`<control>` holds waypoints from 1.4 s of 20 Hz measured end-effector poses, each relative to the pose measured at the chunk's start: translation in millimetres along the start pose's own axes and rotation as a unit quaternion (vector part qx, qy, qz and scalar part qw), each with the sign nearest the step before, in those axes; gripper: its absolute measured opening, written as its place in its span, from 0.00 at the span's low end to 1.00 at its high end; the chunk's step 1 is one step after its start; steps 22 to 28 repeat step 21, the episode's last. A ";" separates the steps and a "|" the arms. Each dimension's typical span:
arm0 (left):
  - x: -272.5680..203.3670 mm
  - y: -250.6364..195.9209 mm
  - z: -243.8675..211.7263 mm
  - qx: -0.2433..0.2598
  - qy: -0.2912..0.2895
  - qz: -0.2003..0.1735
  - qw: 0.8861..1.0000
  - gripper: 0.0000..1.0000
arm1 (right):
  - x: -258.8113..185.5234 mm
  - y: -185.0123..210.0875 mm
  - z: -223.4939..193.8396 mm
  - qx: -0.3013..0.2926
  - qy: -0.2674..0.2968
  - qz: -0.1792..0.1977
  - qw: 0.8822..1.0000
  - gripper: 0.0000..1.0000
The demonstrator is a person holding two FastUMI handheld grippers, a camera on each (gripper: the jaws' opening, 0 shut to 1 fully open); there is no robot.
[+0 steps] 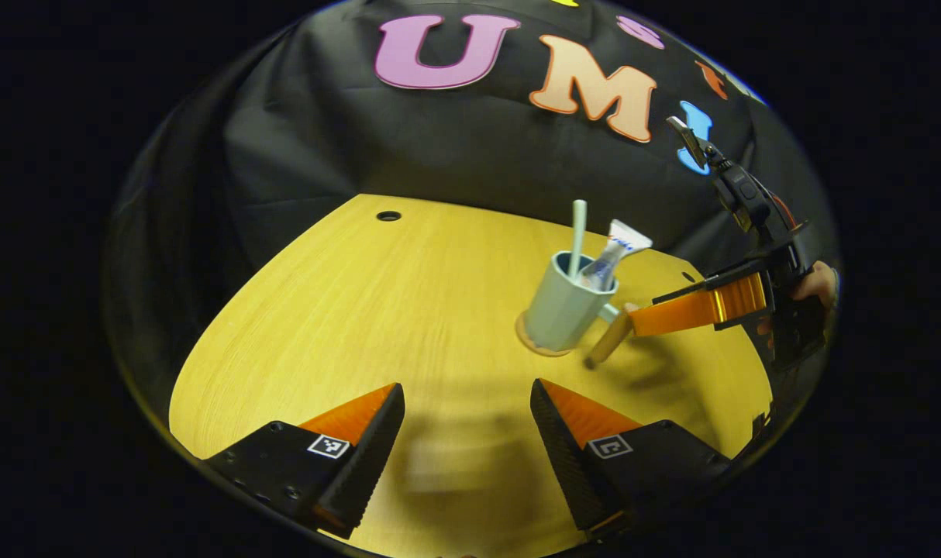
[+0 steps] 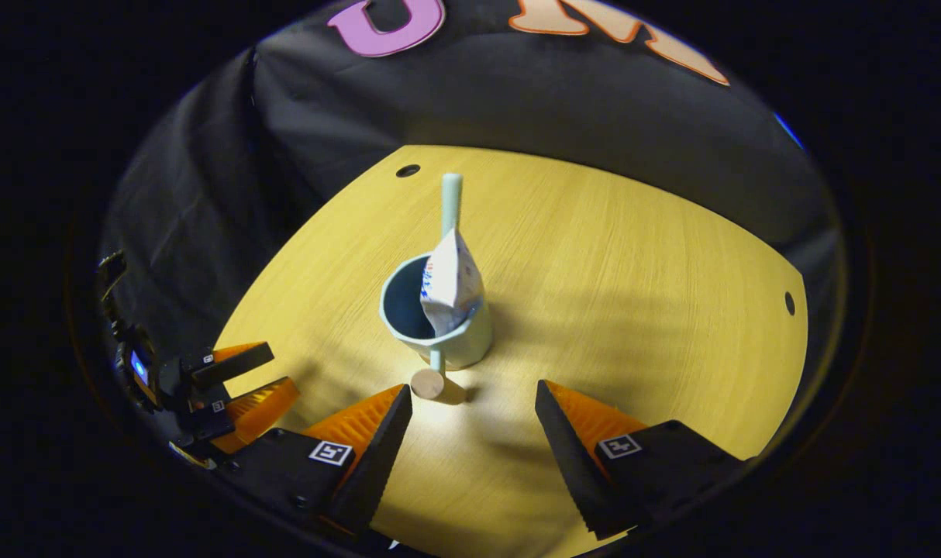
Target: Put the toothbrush and toothpaste on the desktop into the cup, then pick up the cup and place it on the coaster on the desktop.
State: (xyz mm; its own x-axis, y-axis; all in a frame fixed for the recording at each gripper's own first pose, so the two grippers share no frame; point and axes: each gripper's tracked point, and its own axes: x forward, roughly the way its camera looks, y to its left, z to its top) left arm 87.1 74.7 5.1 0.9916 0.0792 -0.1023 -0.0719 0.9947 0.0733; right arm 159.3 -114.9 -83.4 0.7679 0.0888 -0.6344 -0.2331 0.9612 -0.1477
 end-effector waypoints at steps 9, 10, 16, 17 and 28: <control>9.7 -109.3 12.1 0.047 0.008 -0.085 0.995 0.95 | -90.3 -81.1 -58.7 0.081 -0.099 -0.053 0.990 0.99; 12.1 -116.2 10.9 0.051 0.011 -0.088 0.995 0.95 | -97.9 -88.0 -67.8 0.093 -0.106 -0.058 0.988 0.95; 12.9 -146.5 12.5 0.046 0.020 -0.105 0.993 0.95 | -130.4 -130.9 -114.7 0.162 -0.124 -0.096 0.974 0.95; 13.2 -147.8 13.0 0.049 0.020 -0.106 0.993 0.95 | -133.2 -134.5 -119.7 0.174 -0.125 -0.098 0.972 0.95; 13.2 -150.4 12.9 0.056 0.023 -0.105 0.993 0.95 | -145.7 -146.3 -127.2 0.202 -0.139 -0.103 0.964 0.99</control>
